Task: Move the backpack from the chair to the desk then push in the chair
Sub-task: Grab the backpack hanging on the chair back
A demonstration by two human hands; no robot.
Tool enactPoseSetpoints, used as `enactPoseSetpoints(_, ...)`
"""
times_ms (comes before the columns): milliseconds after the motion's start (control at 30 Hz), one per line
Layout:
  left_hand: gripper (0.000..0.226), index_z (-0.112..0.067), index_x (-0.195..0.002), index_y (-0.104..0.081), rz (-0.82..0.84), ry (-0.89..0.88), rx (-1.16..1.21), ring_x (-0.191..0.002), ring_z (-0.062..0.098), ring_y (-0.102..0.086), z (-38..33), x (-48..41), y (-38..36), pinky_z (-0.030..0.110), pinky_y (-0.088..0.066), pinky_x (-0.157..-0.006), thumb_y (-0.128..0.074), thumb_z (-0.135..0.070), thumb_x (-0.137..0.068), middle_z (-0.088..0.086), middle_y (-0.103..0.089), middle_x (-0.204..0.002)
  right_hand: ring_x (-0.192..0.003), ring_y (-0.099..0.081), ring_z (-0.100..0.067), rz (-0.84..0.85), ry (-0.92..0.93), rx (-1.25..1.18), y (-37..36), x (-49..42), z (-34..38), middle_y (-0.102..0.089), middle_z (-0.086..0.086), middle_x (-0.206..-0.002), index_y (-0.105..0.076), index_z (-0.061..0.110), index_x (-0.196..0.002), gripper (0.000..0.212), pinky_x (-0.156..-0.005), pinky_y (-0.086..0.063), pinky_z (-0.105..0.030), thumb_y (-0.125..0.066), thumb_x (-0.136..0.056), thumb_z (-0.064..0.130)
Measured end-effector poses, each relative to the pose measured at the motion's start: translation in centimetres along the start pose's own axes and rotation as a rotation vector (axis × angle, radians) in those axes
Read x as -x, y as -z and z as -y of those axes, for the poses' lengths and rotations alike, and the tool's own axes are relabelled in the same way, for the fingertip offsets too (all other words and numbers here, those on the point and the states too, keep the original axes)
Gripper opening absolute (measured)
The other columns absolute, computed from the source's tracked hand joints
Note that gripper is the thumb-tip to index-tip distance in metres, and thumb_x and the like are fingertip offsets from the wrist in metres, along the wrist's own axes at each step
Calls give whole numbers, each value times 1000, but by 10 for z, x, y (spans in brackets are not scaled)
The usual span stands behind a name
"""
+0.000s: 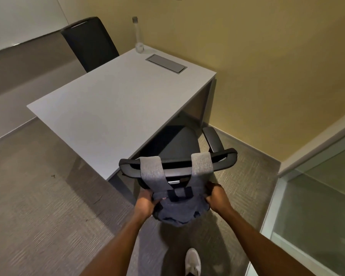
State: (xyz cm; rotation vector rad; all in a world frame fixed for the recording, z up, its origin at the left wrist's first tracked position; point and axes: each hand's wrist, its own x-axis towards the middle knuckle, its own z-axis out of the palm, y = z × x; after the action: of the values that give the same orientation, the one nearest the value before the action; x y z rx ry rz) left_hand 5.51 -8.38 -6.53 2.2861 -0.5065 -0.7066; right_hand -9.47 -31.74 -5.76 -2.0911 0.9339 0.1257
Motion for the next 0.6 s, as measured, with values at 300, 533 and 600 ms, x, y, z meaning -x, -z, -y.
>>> enactPoseSetpoints(300, 27, 5, -75, -70, 17, -85, -112, -63, 6, -61, 18, 11, 10, 40, -50, -56, -75, -13, -94, 5, -68, -72, -70, -57, -30, -81, 138, 129, 6, 12, -2, -63, -19, -74, -58, 0, -73, 16, -63, -42, -44, -69, -84, 3)
enactPoseSetpoints(533, 52, -29, -47, -51, -55, -209, 24, -42, -3, -44, 7, 36, 20, 13, -27, -44, -79, -11, -88, -19, -48, -44, -53, -45, -5, -126, 284, 60, 36, 31, 8, -48, 10, -51, -39, 33, -54, 55, -55, -35, -32, -66, -74, -10)
enactPoseSetpoints(600, 52, -32, -48, -56, -78, -236, 68, -43, -6, -48, -6, 46, 25, 11, -27, -43, -79, -10, -89, -22, -54, -46, -55, -54, -1, -100, 303, 41, 48, 35, 12, -58, 12, -53, -53, 34, -55, 51, -57, -44, -28, -64, -72, -12)
